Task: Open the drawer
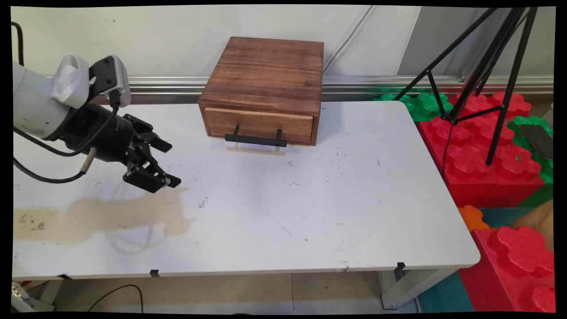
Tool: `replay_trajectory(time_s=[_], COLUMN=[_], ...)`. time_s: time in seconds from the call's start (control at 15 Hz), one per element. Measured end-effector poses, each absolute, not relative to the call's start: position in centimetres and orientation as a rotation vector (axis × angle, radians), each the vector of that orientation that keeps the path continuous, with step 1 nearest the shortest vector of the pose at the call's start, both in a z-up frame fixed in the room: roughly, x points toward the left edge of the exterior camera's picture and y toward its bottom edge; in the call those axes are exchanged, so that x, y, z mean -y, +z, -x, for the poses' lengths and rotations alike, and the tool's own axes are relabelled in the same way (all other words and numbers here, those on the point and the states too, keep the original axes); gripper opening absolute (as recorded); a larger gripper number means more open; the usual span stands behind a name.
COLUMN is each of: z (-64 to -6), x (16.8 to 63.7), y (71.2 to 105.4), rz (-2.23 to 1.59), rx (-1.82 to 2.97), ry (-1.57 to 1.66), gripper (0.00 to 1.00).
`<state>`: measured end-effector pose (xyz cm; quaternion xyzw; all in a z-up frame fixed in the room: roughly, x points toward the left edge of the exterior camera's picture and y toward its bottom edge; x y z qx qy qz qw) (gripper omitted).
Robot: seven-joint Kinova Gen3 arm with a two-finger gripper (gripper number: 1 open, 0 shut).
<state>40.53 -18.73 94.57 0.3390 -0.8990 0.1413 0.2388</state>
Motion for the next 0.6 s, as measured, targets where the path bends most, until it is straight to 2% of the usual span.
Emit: replay_trajectory(time_s=[0.6], z=[-38.1], x=[22.0], y=[95.6], rz=[-0.886], rx=[2.466], ry=[0.526], gripper=[1.0])
